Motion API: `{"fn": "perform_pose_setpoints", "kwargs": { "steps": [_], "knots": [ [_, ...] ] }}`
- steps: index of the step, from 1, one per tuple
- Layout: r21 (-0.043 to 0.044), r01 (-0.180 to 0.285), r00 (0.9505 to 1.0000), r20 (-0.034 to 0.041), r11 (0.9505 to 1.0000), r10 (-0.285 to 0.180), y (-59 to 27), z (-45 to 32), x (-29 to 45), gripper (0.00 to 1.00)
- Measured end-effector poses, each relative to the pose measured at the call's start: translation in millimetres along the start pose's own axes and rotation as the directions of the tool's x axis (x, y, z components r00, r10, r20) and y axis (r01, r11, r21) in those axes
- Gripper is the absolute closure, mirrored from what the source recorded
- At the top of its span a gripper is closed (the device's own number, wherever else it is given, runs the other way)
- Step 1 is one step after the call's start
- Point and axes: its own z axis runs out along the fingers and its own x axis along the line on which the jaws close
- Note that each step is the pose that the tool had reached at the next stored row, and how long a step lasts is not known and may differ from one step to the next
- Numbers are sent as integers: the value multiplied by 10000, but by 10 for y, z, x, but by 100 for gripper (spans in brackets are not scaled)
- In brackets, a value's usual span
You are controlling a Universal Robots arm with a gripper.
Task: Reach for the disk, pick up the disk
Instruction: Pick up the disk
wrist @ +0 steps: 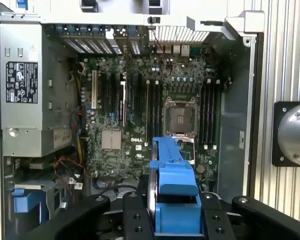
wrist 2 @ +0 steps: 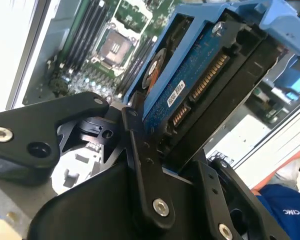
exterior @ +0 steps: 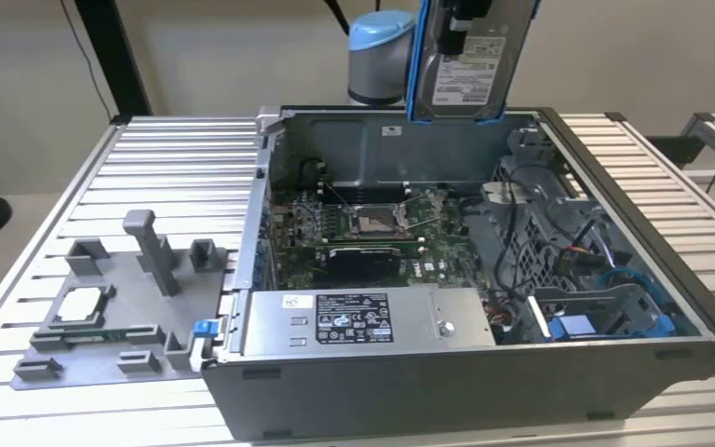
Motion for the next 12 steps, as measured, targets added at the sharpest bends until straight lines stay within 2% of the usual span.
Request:
{"fn": "perform_pose_setpoints", "kwargs": {
  "steps": [12],
  "knots": [
    [0, -1, 10000, 1, 10000, 1, -547, -9, -7, 100]
  ]
}}
